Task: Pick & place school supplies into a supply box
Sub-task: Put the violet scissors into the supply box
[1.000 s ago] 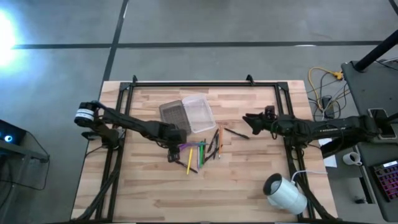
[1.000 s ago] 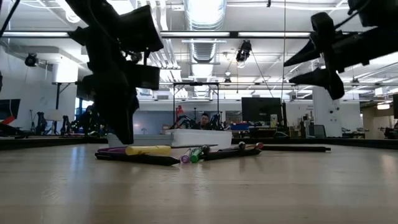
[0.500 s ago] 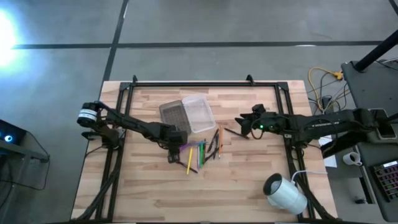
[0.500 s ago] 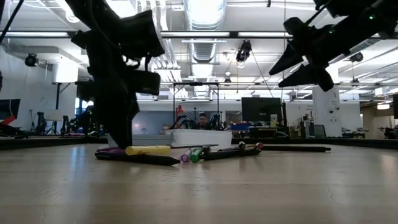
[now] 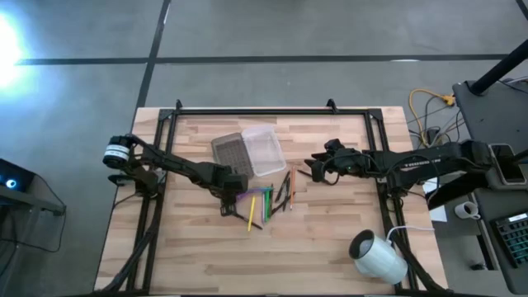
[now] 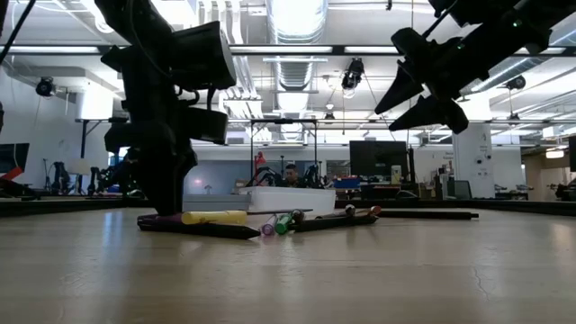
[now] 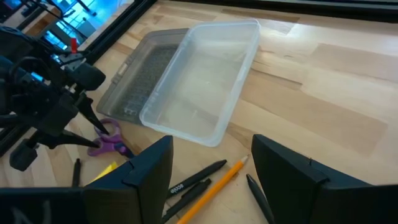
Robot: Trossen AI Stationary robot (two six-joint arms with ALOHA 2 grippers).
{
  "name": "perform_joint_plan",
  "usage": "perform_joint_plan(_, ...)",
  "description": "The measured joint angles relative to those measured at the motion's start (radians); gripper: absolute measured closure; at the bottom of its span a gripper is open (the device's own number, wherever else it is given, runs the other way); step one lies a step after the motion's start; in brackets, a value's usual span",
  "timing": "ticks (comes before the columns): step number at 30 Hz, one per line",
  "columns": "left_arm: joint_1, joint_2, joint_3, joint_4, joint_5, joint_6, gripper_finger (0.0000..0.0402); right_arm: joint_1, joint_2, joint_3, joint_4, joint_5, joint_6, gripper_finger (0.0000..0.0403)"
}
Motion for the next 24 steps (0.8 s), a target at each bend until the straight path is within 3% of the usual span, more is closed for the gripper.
perform_joint_plan(7, 0.0, -0.002, 0.0, 0.009, -0.004, 0.001, 0.0355, 0.0, 0.004, 0.023, 0.002, -0.002, 0.0, 0.0193)
perform_joint_plan(15, -0.012, -0.02, 0.019, -0.002, 0.001, -0.011, 0.0355, 0.0, 0.003, 0.027, 0.001, -0.002, 0.001, 0.0193)
perform_joint_plan(20, -0.014, -0.052, 0.088, -0.003, -0.006, -0.011, 0.0355, 0.0, 0.002, 0.027, 0.001, -0.002, -0.003, 0.0193)
perform_joint_plan(24, -0.014, -0.053, 0.18, -0.094, -0.062, 0.024, 0.0355, 0.0, -0.004, 0.027, 0.002, -0.003, -0.043, 0.0193)
